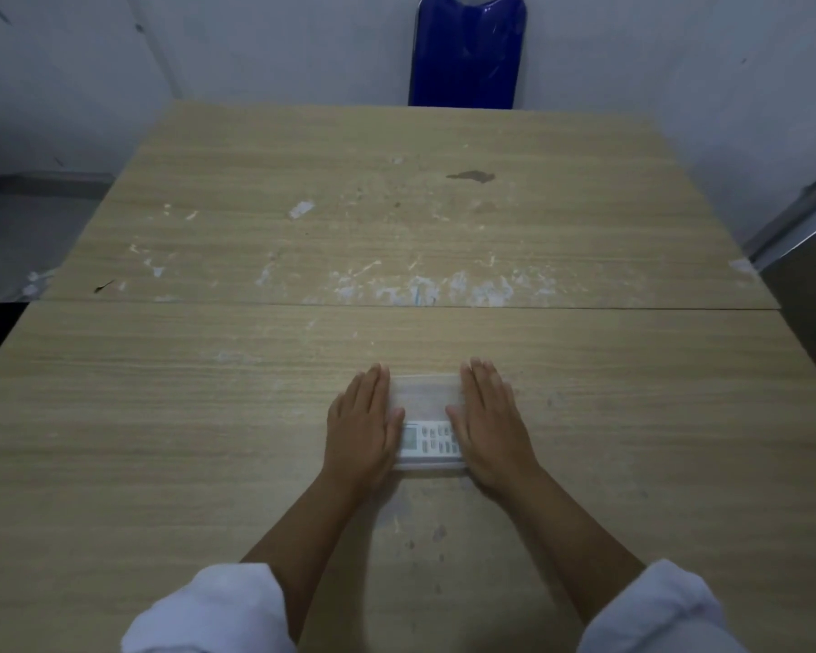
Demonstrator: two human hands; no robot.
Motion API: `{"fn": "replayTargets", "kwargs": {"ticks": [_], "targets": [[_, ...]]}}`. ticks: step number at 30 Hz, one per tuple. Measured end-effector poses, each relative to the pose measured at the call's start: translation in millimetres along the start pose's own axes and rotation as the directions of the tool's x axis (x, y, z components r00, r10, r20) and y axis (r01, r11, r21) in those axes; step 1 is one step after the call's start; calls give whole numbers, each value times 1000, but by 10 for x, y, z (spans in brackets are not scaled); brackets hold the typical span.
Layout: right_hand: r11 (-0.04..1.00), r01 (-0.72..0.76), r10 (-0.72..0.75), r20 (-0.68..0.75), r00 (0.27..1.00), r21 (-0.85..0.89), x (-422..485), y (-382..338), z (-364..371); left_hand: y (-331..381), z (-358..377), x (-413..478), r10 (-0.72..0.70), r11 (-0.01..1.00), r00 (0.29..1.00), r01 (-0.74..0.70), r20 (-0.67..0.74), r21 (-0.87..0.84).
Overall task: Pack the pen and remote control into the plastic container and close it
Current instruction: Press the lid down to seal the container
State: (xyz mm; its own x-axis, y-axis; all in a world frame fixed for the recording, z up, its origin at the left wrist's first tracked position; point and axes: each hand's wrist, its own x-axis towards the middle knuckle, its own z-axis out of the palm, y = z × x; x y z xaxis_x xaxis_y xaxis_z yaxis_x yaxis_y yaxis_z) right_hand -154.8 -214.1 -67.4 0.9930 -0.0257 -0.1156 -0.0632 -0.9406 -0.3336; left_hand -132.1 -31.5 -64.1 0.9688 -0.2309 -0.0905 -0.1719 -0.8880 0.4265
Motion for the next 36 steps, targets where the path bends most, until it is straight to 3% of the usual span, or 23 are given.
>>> {"fn": "replayTargets", "kwargs": {"ticks": [7, 9, 11, 13, 15, 18, 26, 31, 36], "targets": [[1000, -22, 22, 37, 999, 3, 79, -27, -57, 7, -53, 50, 19, 999, 999, -20, -29, -29], [999, 17, -18, 29, 999, 44, 132, -63, -123, 27, -69, 77, -80, 981, 992, 61, -94, -185], [996, 24, -20, -48, 999, 91, 180, -83, -153, 39, -63, 106, -276, 909, 948, 204, -159, -363], [985, -74, 104, -189, 977, 155, 239, -54, -149, 47, -42, 136, -410, 853, 900, 321, -147, -410], [937, -233, 289, -202, 936, 262, 274, 10, -132, 57, -23, 151, -448, 843, 885, 370, -127, -391], [865, -360, 418, -105, 902, 349, 268, 85, -78, 73, -13, 162, -466, 836, 875, 388, -130, -387], [865, -365, 438, -162, 884, 343, 276, 92, -37, 102, -16, 173, -428, 870, 893, 365, -141, -331], [761, -446, 558, -125, 820, 471, 151, 125, -52, 37, -71, 104, -473, 810, 875, 387, -101, -441], [687, -439, 588, -87, 804, 579, -46, 37, -97, 28, -160, -67, -408, 797, 911, 321, -65, -512]]}}
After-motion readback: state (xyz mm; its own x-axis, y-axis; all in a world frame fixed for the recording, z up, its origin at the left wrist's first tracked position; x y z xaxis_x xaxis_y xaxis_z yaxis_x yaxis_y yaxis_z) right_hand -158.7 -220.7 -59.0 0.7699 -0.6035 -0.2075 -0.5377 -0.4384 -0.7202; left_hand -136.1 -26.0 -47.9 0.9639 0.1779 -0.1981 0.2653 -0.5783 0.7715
